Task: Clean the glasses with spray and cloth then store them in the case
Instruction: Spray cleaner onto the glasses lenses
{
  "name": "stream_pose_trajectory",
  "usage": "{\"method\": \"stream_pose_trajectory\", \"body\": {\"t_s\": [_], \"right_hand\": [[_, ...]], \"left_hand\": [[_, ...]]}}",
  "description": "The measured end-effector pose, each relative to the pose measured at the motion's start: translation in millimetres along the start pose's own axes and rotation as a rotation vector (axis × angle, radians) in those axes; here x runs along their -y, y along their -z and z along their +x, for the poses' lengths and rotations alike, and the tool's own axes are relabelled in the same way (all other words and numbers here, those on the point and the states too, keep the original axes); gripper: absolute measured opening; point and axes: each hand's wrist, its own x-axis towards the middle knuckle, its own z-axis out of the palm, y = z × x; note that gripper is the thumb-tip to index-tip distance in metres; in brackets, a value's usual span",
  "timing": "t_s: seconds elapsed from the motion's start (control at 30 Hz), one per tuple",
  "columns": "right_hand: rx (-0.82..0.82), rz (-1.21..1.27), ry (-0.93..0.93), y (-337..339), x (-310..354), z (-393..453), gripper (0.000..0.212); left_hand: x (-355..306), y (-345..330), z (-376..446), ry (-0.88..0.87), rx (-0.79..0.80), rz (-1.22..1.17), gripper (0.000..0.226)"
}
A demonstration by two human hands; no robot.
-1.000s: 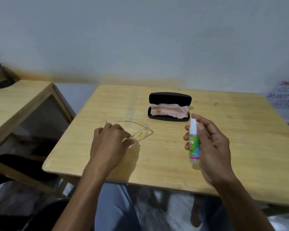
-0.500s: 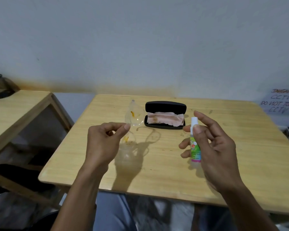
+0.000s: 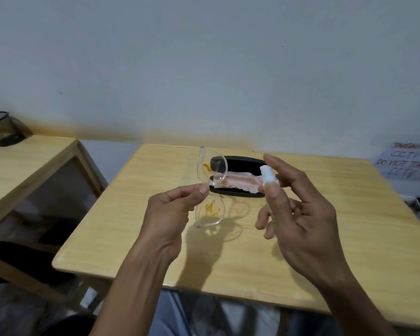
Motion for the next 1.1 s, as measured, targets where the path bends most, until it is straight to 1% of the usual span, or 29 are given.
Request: {"method": "stream_pose_trajectory", "body": {"t_s": [0.07,0.1,0.23,0.33,0.43,0.53,0.67,0.8,0.97,1.1], "right_hand": [[-0.024,-0.016,0.002,1.7,-0.7,0.8,0.027],[-0.027,-0.014,-0.009,2.8,-1.0,1.3,0.026],[0.041,-0.043,-0.008,6.5,0.9,2.3,0.032],[0.064,-0.174,0.093,8.7,-1.5,2.5,0.037],[-0.025,-0.35,0.235,9.2,-2.3,3.3,0.034],[-0.112,-0.435,0.293,7.6,1.0,4.5,0.029],[-0.138,-0.493,0.345,4.7,4.1,9.7,0.029],[-0.138,-0.498,0.392,1.6,4.7,14.2,0.029],[-0.191,-0.551,0.399,-3.1,6.4,20.8,0.021],[-0.191,-0.575,0.404,-5.5,5.9,25.5,0.016]], "left_hand": [[-0.2,-2.7,-1.1,-0.01,-0.001,0.028,0.024],[-0.3,-3.4,-1.5,-0.016,-0.003,0.043,0.022],[-1.9,-5.8,-2.1,-0.026,0.012,0.07,0.019],[-2.7,-8.0,-1.9,-0.029,0.017,0.07,0.017],[-3.9,-11.7,-2.5,-0.045,-0.002,0.074,0.017],[-4.2,-15.5,-4.5,-0.064,-0.012,0.072,0.014],[-3.6,-19.2,-6.1,-0.069,-0.012,0.067,0.01],[-3.5,-20.9,-7.3,-0.084,-0.002,0.061,0.009],[-2.4,-21.7,-8.1,-0.099,0.015,0.06,0.008],[-2.6,-21.8,-10.2,-0.093,0.023,0.059,0.009]]}}
